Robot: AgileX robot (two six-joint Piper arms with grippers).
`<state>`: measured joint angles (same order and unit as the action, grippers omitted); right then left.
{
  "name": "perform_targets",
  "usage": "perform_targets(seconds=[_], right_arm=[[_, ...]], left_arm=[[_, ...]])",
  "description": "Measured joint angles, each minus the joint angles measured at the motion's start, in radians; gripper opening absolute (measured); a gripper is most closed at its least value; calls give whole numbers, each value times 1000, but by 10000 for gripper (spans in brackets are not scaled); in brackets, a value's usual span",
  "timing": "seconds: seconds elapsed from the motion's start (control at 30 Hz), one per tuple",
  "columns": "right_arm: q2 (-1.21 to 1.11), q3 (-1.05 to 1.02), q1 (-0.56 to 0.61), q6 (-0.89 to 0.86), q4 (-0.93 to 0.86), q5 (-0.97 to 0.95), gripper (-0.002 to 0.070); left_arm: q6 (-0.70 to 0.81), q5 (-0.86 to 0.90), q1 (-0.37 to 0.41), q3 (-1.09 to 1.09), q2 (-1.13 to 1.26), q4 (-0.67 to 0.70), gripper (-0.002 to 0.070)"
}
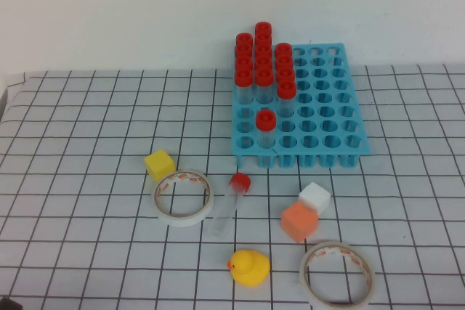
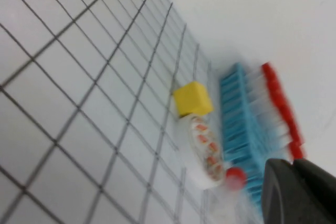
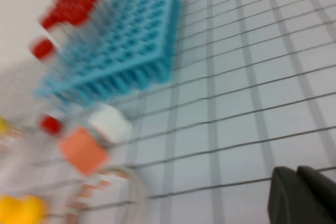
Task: Place the test tubes
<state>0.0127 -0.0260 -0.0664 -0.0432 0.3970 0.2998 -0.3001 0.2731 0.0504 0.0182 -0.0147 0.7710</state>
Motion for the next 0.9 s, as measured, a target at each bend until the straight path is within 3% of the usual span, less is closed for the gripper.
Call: perform_targets(seconds=[0.13,0.2,0.27,0.33,0.63,0.9], right_arm=[[0,0,0,0,243,0,-1],[0,0,0,0,409,-14,-1],[0,0,0,0,460,-52,-1],[0,0,0,0,480,-97,-1],[0,0,0,0,502,-145,-1],[0,0,0,85,502,-37,-1]], left_arm=[[17,-44,0,0,0,137,-1],[227,10,0,-21,0,177,-1],[394,96,0,-77,4,179,-1],[515,195,0,-157,40,160,-1],[809,585,0,-536,432,-103,-1],[919,686,-55,-805,761,-162,-1]])
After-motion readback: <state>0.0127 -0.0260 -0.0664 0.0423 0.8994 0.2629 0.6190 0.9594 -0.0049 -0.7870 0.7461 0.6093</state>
